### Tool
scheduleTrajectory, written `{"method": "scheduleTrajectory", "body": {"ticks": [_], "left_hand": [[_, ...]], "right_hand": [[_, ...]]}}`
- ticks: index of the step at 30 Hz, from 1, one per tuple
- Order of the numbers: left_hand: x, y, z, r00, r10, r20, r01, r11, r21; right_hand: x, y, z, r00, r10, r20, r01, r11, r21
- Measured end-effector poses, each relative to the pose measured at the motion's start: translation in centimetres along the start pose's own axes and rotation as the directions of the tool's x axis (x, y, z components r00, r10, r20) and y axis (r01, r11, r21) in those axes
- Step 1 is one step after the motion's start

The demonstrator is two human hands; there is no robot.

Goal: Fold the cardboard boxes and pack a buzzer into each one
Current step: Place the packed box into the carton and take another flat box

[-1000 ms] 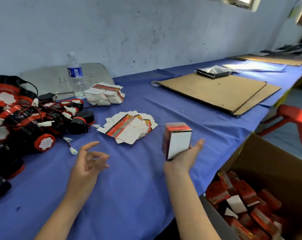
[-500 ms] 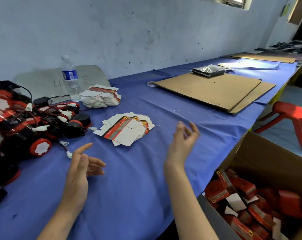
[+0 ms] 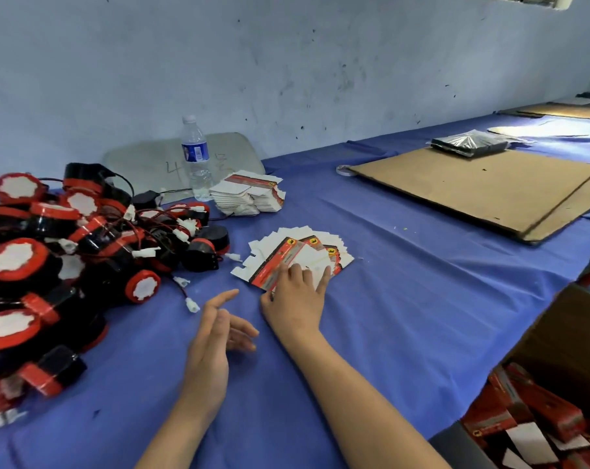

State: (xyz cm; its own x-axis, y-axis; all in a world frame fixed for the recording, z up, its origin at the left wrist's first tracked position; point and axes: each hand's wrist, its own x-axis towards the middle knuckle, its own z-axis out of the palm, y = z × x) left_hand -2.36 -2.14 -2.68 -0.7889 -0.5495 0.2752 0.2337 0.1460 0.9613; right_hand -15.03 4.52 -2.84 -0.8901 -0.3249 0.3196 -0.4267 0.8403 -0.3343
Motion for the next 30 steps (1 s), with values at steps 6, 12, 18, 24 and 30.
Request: {"method": "scheduleTrajectory", "body": {"ticks": [6,12,18,24,30], "left_hand": [[-0.2,0.5,-0.2,1.0,-0.014,-0.009,0.014,1.0,-0.015],[-0.3,0.5,-0.1,0.998,0.022,-0.054,-0.022,1.0,0.007],[0.2,0.6,-0.7,0.961,0.046,-0.274,-0.034,0.998,0.05],[0.9,0.6,-1.3,0.965,-0.007,-0.263,-0.007,0.999,-0.051],[0.5,0.7,-1.0,0.974,-0.013,-0.227,0.014,1.0,0.0]], "right_hand": [[0.4,0.2,-0.8,0.997,-0.048,-0.054,0.055,0.99,0.13],[-0.5,-0.3,-1.7,0.914,-0.259,-0.312,0.389,0.775,0.499],[-1.9,-0.9,-3.1,0.995,0.08,-0.066,0.044,0.245,0.969],[-2.1,-1.1,-3.2,0.985,-0.085,0.149,-0.115,0.312,0.943],[-2.5,-1.0,-2.6,0.978,-0.158,0.134,-0.006,0.624,0.781]]}}
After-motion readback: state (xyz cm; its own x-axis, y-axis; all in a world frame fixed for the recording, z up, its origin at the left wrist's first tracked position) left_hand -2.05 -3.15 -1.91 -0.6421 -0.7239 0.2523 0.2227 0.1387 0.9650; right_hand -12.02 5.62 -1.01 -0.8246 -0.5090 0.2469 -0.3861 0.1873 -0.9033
